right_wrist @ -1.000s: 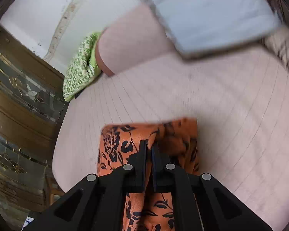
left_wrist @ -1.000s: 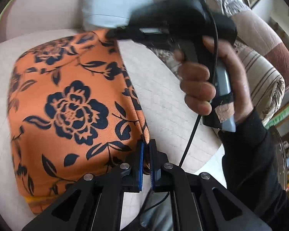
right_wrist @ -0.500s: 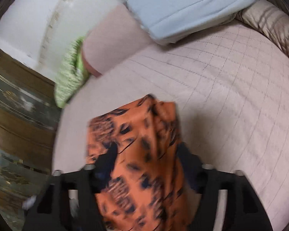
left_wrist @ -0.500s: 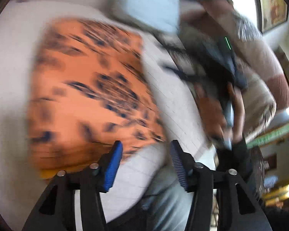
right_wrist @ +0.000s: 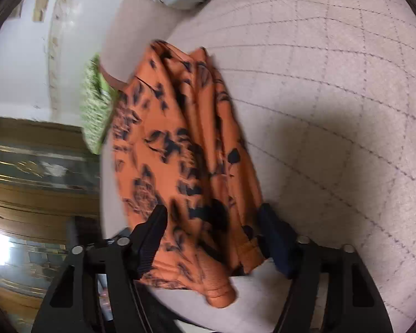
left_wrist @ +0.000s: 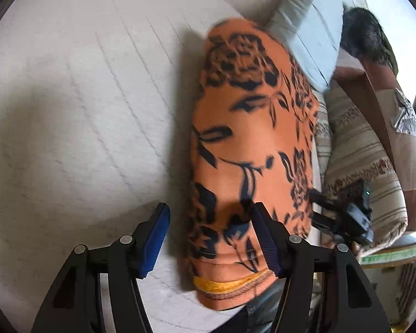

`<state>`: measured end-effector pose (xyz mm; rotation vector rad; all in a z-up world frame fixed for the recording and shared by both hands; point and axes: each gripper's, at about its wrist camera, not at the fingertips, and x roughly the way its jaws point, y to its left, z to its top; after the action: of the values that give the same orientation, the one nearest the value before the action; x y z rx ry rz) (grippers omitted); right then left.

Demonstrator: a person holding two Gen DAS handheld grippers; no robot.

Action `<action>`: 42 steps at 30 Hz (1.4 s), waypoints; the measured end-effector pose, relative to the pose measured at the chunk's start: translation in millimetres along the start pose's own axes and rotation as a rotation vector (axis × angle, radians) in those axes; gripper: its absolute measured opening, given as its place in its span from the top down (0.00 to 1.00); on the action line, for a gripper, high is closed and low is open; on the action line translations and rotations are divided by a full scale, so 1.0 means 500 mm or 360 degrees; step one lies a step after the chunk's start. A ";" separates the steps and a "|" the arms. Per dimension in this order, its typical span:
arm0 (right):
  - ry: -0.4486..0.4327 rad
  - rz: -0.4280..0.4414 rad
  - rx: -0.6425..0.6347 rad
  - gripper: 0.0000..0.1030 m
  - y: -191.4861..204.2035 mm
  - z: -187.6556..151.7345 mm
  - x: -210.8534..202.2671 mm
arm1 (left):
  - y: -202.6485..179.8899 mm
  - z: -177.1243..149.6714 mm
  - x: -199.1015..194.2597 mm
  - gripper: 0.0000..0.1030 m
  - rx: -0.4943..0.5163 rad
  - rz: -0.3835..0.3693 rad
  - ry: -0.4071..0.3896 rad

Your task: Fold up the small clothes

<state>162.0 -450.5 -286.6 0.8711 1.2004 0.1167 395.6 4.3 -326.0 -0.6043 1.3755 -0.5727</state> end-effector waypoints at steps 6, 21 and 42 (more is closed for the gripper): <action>0.0001 -0.0131 -0.0016 0.79 0.036 0.000 0.025 | -0.034 0.011 0.048 0.87 0.0021 0.0046 0.0057; 0.0035 -0.0031 -0.0093 0.80 0.200 -0.252 0.044 | -0.014 -0.124 -0.227 0.86 0.0120 0.0289 -0.0084; 0.0058 -0.0169 -0.0099 0.24 0.227 -0.055 0.154 | 0.031 0.067 -0.146 0.43 0.0024 0.0125 -0.0148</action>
<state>209.5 -319.3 -274.6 0.7524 1.2680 0.0835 421.3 67.9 -281.0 -0.5558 1.3005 -0.4858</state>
